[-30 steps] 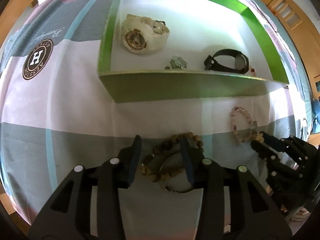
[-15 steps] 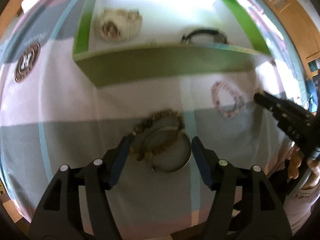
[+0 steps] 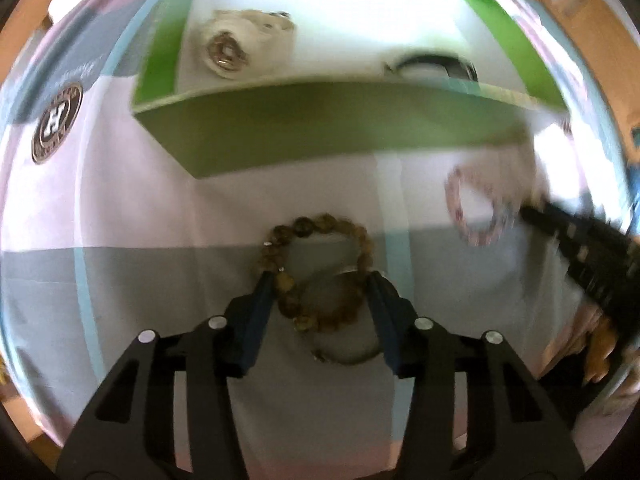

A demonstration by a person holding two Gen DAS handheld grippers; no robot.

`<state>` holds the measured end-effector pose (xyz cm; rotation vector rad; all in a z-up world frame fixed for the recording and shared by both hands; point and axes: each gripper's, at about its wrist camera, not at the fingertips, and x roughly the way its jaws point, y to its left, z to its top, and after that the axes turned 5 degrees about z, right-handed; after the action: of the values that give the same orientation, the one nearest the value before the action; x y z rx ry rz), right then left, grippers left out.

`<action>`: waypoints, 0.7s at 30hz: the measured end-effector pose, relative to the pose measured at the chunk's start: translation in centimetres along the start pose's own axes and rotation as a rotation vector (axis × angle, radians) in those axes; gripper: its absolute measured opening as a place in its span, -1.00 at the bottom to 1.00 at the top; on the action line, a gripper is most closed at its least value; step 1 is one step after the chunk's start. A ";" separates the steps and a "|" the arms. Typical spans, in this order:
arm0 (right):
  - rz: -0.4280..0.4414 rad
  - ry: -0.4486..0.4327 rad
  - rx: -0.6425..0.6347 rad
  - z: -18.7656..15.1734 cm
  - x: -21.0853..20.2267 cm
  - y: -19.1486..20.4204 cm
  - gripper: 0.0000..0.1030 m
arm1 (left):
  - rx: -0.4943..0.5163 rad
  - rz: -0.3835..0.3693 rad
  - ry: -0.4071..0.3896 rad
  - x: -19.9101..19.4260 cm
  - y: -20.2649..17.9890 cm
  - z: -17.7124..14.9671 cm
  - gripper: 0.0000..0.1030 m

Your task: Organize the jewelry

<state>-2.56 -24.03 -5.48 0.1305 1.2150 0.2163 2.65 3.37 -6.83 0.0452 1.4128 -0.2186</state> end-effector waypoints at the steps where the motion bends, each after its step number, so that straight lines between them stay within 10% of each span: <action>1: -0.001 0.002 -0.002 -0.1 0.1 0.0 -0.57 | -0.044 -0.021 -0.009 -0.1 0.8 0.3 0.25; 12: -0.007 0.003 -0.016 -0.2 0.1 0.1 -0.57 | -0.343 0.117 -0.127 -1.8 8.3 1.5 0.35; 18: -0.014 0.013 -0.017 -0.2 0.5 0.2 -0.57 | -0.174 -0.063 -0.099 -2.8 5.4 1.2 0.36; 21: -0.018 0.011 -0.034 -0.2 0.6 0.5 -0.57 | -0.045 -0.040 -0.075 -2.2 2.7 0.8 0.36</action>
<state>-2.56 -23.39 -5.95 0.0888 1.2229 0.2225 3.62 6.15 -4.78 -0.0277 1.3445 -0.2193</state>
